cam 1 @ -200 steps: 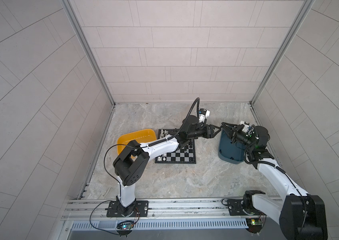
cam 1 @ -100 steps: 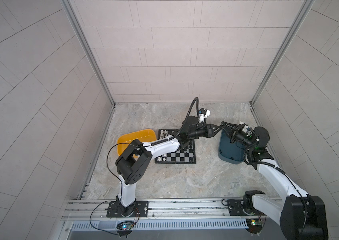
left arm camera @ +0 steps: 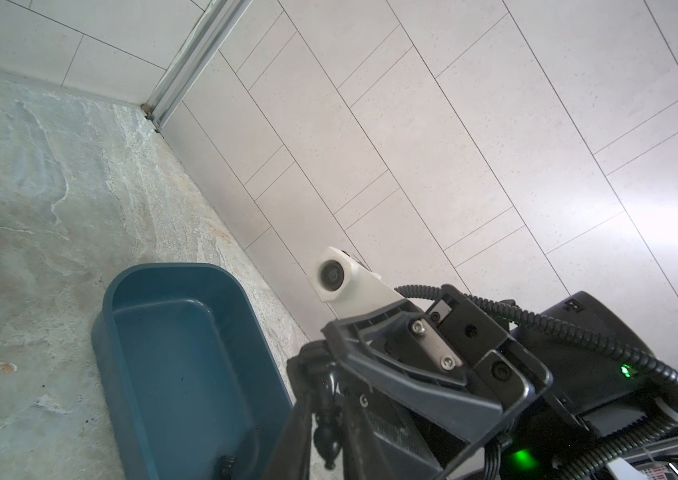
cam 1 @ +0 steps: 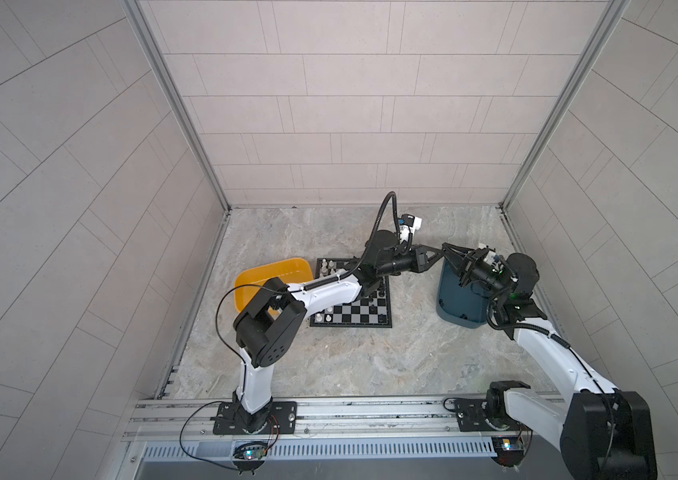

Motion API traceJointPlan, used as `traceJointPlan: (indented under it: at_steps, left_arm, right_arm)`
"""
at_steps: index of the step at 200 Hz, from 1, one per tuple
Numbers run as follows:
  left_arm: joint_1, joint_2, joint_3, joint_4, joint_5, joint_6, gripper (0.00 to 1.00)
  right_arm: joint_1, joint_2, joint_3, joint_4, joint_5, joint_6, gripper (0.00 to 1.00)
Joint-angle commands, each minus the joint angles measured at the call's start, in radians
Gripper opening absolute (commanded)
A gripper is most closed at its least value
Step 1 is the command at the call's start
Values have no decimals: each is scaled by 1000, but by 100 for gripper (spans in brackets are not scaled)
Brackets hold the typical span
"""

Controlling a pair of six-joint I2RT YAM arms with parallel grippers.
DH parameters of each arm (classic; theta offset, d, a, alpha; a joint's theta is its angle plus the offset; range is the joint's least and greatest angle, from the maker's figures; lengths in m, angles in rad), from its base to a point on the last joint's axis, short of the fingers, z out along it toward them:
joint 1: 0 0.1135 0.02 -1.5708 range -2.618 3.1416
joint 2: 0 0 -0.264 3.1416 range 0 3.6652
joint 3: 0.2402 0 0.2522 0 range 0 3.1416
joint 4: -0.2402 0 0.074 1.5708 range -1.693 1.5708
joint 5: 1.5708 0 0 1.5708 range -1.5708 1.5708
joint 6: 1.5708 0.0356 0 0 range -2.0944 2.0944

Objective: Set up the chess pieces on the board

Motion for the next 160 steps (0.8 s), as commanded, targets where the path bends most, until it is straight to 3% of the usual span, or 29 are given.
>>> traceJointPlan:
  at_steps: [1, 32, 50, 67, 83, 93, 108, 119, 131, 160]
  left_arm:
    - [-6, 22, 37, 53, 6, -2, 12]
    - [-4, 25, 39, 60, 4, -42, 0]
    - [3, 14, 38, 43, -5, -102, 0]
    - [21, -14, 14, 32, 12, -150, 0]
    - [46, -77, -29, -49, 25, -138, 0]
    - [66, -122, -58, -109, 47, -121, 0]
    - [96, -212, -90, -303, 76, -42, 0]
    - [105, -279, -76, -557, 70, 80, 0]
    - [105, -338, -30, -867, 23, 267, 0]
    - [105, -406, 67, -1425, -136, 523, 0]
  right_arm:
    - [9, -28, -12, 38, 43, 79, 7]
    - [12, -33, -9, 42, 47, 80, 8]
    - [16, -32, 6, 37, 31, 56, 10]
    - [15, -40, 44, -14, -22, -43, 34]
    - [4, -63, 123, -268, -83, -261, 63]
    - [2, -83, 157, -429, -77, -404, 74]
    - [3, -108, 186, -581, -27, -580, 80]
    - [4, -119, 220, -711, 16, -705, 82]
    - [9, -110, 277, -885, 69, -869, 84]
    - [32, -90, 375, -1159, 251, -1177, 87]
